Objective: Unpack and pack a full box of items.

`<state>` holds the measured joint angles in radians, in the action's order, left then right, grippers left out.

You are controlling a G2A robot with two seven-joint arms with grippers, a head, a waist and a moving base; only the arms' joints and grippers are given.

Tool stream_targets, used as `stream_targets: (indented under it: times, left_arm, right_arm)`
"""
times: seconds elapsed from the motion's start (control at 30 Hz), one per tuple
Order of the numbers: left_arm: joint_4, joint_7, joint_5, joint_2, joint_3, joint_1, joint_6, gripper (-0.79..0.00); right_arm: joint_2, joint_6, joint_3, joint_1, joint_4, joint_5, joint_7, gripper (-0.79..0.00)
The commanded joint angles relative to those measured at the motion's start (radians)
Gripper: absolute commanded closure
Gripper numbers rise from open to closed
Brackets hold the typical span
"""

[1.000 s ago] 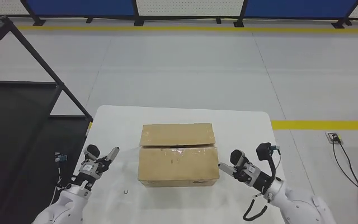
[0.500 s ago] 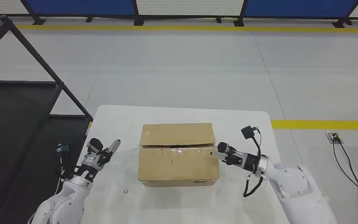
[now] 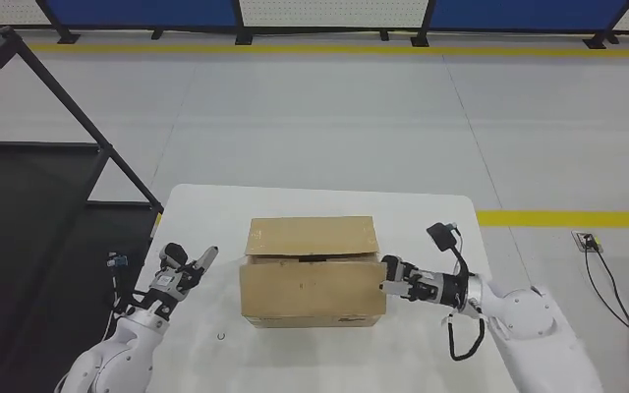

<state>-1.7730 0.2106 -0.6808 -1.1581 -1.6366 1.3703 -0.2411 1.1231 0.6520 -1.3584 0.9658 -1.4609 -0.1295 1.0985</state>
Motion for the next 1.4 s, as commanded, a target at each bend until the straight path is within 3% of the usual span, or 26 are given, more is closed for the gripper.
stream_targets:
  times: [0.0,0.27,0.47,0.97,1.37]
  left_arm:
    - [0.004,0.008,-0.001,0.000,0.008,-0.005,-0.005,-0.785]
    - [0.004,0.053,-0.070,0.007,0.037,0.000,-0.106,-0.785]
    - [0.000,0.079,-0.144,0.016,0.053,0.016,-0.238,-0.785]
    - [0.004,0.158,-0.195,0.043,0.033,0.066,-0.462,-0.785]
    - [0.008,0.151,-0.304,0.054,0.042,0.091,-0.452,-0.785]
  right_arm:
    - [-0.005,0.021,-0.001,0.016,-0.024,-0.022,0.032,-0.785]
    - [-0.046,0.026,0.002,0.096,-0.160,-0.022,0.043,-0.785]
    - [-0.087,0.044,0.012,0.143,-0.219,-0.004,0.026,-0.785]
    - [-0.194,0.064,0.106,0.149,-0.228,-0.003,0.006,-0.785]
    - [-0.237,0.077,0.169,0.098,-0.184,-0.115,-0.008,-0.785]
